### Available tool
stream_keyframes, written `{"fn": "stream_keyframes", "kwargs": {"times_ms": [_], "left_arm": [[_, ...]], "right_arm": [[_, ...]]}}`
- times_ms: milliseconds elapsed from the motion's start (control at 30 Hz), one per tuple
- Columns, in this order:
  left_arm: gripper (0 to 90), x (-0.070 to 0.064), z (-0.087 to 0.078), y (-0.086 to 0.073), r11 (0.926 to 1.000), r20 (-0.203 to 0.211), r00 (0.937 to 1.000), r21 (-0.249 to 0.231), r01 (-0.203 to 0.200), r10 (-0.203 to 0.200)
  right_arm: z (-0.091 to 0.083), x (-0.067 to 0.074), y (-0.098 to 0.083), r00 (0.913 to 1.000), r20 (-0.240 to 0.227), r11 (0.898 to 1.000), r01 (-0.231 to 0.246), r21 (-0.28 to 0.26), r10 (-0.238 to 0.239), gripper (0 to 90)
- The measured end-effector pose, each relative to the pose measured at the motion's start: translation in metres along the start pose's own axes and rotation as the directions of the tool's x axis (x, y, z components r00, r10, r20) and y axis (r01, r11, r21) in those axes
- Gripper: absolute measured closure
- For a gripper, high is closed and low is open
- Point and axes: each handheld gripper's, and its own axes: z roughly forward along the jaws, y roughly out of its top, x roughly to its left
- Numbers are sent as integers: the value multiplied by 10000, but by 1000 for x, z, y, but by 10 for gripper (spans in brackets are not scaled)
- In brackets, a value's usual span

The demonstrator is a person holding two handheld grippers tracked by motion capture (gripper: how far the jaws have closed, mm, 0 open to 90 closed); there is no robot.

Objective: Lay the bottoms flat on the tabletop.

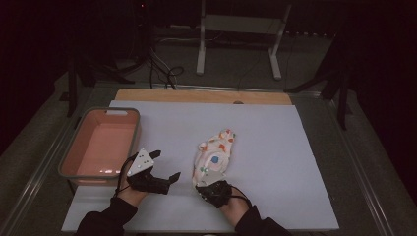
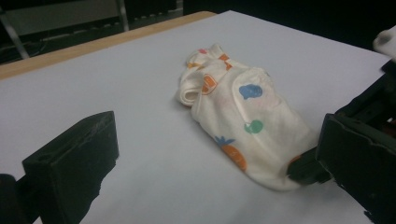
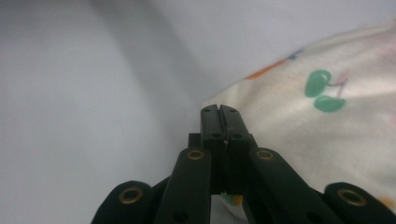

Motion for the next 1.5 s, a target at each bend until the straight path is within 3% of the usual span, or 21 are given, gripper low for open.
{"fn": "stream_keyframes", "kwargs": {"times_ms": [133,200,400,500,767,800,833,933,1033,1233,1367,1433,1467,1500], "left_arm": [[6,-1,1,1,10000,62,10000,43,-9,9],[6,-1,1,2,10000,71,10000,55,-27,27],[6,-3,2,3,9999,149,9998,76,-116,115],[6,-5,4,4,9998,221,9997,136,-118,115],[6,-7,11,9,9994,378,9990,266,-243,233],[6,-8,13,10,9990,433,9986,305,-320,306],[6,-8,13,10,9990,433,9986,305,-320,306],[6,-10,19,12,9986,494,9980,336,-404,387],[6,-11,23,14,9985,583,9976,388,-389,366],[6,-9,31,19,9979,680,9972,545,-358,321],[6,-6,39,22,9972,765,9968,697,-285,231],[6,-4,46,26,9956,879,9959,893,-293,214],[6,-2,52,30,9941,896,9953,989,-452,363],[6,0,55,32,9931,968,9943,1040,-542,442]], "right_arm": [[-16,-3,-7,9991,-155,9992,-387,26,387,900],[-23,-6,-13,9994,-184,9996,-283,97,285,900],[-43,-12,-32,9978,-245,9976,-605,344,613,900],[-58,-16,-48,9970,-62,9958,-767,499,771,900],[-85,-28,-70,9903,177,9871,-1388,797,1378,900],[-93,-32,-77,9889,479,9857,-1447,868,1409,900],[-93,-32,-77,9889,479,9857,-1447,868,1409,900],[-108,-43,-91,9798,1010,9785,-1821,963,1724,900],[-118,-49,-100,9729,1153,9712,-2126,1079,2002,900],[-136,-46,-111,9637,946,9618,-2581,909,2497,900],[-138,-39,-113,9653,732,9613,-2571,991,2507,894],[-139,-38,-112,9629,651,9597,-2671,878,2620,877],[-141,-41,-110,9574,600,9571,-2855,504,2824,754],[-142,-42,-108,9557,581,9560,-2909,385,2885,702]]}}
